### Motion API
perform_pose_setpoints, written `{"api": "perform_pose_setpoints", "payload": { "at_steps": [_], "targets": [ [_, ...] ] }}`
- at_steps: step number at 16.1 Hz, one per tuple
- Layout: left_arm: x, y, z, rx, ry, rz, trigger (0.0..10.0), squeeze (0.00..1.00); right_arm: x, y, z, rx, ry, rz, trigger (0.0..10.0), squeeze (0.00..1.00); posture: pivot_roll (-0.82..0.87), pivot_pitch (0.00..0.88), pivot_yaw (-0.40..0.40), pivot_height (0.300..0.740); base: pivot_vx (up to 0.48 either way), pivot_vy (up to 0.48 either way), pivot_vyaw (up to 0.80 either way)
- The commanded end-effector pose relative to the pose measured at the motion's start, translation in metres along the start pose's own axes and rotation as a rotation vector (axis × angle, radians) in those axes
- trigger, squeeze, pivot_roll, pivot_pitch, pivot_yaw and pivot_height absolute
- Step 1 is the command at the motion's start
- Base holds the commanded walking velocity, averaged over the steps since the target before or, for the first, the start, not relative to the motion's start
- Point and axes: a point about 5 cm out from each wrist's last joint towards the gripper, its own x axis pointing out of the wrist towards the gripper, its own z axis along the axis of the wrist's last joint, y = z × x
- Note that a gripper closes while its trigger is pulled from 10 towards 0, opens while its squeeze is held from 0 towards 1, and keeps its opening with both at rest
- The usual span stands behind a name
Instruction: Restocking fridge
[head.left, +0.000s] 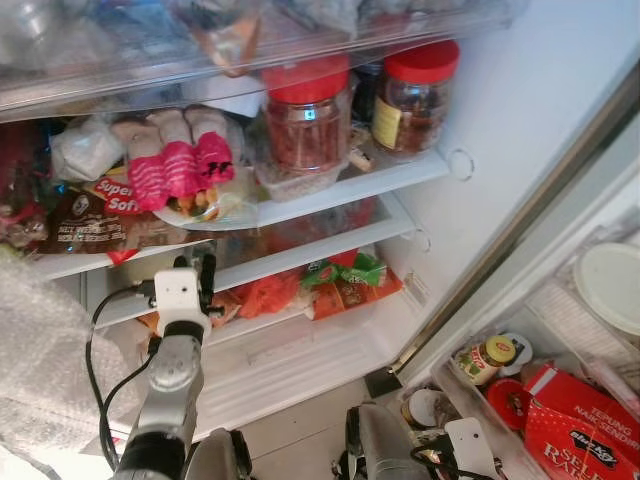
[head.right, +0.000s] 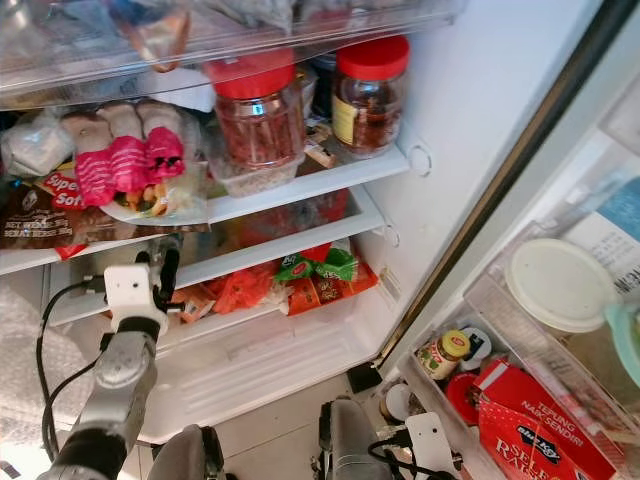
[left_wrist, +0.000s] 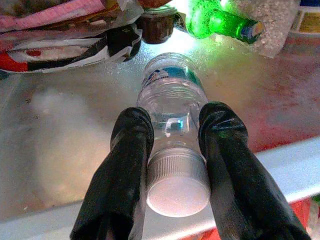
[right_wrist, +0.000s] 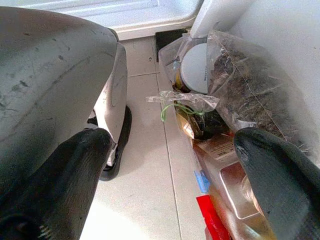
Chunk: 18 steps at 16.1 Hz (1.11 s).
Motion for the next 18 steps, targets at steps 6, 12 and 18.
{"api": "perform_pose_setpoints", "payload": {
  "at_steps": [6, 12, 18],
  "targets": [
    [-0.004, -0.004, -0.029, -0.008, 0.172, 0.008, 10.0, 1.00, -0.003, 0.010, -0.017, -0.006, 0.066, 0.043, 10.0, 0.00, -0.13, 0.209, -0.043, 0.626, 0.000, 0.000, 0.00],
    [-0.006, -0.003, -0.012, -0.007, 0.044, -0.009, 10.0, 1.00, -0.003, 0.010, -0.017, -0.004, 0.066, 0.044, 10.0, 0.00, -0.13, 0.216, -0.043, 0.626, 0.000, 0.000, 0.00],
    [-0.019, -0.013, 0.012, 0.087, -0.122, -0.126, 10.0, 1.00, -0.003, 0.009, -0.017, -0.005, 0.066, 0.044, 10.0, 0.00, -0.13, 0.217, -0.041, 0.626, 0.000, 0.000, 0.00]
  ]
}}
